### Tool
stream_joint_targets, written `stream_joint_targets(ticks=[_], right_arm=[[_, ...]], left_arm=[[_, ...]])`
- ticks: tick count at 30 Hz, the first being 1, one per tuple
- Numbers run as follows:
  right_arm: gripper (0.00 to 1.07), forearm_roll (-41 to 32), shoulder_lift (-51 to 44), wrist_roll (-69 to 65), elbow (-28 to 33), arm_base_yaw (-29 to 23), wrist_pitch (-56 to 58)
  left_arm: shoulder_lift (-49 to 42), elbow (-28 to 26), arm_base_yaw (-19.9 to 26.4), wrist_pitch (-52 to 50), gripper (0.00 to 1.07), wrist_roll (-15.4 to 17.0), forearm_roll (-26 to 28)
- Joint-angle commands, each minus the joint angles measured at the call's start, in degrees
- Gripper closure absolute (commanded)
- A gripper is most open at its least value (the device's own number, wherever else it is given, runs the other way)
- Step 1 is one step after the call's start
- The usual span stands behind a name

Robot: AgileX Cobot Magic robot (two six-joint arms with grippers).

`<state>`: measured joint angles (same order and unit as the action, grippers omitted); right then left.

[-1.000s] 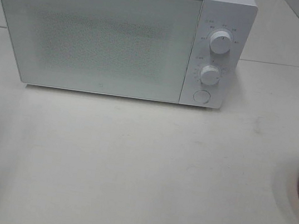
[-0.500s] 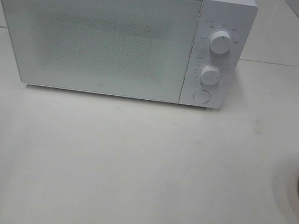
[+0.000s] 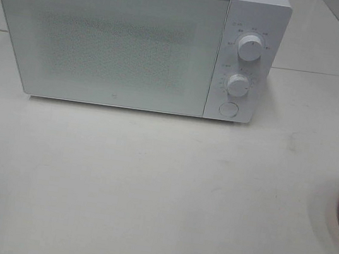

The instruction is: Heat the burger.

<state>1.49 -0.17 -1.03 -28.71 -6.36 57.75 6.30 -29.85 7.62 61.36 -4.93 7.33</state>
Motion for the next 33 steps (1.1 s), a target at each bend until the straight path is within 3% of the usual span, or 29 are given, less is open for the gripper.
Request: stream_joint_targets(ticks=[1,5,33], right_arm=[[0.31,0.3,-1.9,-0.1,0.2,0.3,-0.7],[0.31,0.3,-1.9,-0.1,0.2,0.3,-0.7],[0.31,0.3,-1.8,-0.1,0.2,0.3,-0.7]], left_arm=[[-3.4,0.2,0.1,0.2,0.07,0.5,0.0],[-7.9,0.2,0.1,0.2,0.07,0.5,0.0],[-7.7,0.2,0.1,0.2,0.07,0.5,0.5]])
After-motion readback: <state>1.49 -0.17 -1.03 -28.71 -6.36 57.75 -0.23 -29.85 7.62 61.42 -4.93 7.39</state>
